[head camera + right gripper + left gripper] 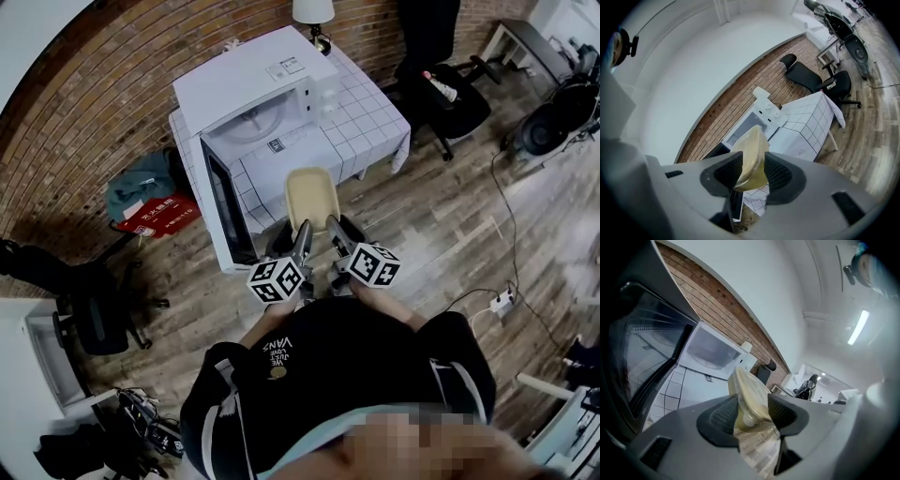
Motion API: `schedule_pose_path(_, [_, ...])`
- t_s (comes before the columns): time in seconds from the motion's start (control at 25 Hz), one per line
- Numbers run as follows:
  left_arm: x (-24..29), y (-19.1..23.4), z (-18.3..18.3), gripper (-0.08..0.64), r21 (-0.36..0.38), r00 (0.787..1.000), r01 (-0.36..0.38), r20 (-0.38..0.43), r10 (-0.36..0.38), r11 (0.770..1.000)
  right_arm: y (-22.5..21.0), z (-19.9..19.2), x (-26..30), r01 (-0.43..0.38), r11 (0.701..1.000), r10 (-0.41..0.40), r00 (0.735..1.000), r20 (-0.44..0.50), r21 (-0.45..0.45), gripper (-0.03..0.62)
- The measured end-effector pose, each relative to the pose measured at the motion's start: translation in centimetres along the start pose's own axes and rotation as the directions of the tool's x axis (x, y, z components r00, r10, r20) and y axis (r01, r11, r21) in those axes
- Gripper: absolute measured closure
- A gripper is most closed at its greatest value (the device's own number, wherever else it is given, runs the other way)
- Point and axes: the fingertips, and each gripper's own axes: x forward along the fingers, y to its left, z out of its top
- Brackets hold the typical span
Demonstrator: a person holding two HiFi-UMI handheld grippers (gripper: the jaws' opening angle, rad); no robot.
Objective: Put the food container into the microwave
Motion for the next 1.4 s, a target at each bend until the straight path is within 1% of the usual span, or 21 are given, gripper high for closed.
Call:
schedule_pose_path(0.36, [3.4,0.0,0.4,0.356,-0.029,0.995,-0.081,0.047,0.083,0.996,-1.9,2.7,2.9,-0.059,0.998,0.057,0.995,-0.084,-0.015,0.468])
schedule_pose_path(0.8, [6.8,-0.2,0.8,0.356,-0.062,0.981,-0.157,0.108,0.163,0.986,-3.9,5.4,5.8,-0.132,0.991,0.123,0.977,-0.176,-0.039,0.468])
schedule_pose_path(1.2, [8.5,-0.4,0.6,0.357,-0.088,0.966,-0.213,0.134,0.223,0.973,-5.3,6.7,7.2,-0.174,0.984,0.162,0.960,-0.229,-0.033,0.468])
schedule_pose_path(1.4, [8.7,0.2,0.8,0.357,-0.094,0.959,-0.236,0.135,0.248,0.967,-5.3,6.4,8.1,-0.181,0.983,0.171,0.954,-0.248,-0.019,0.468])
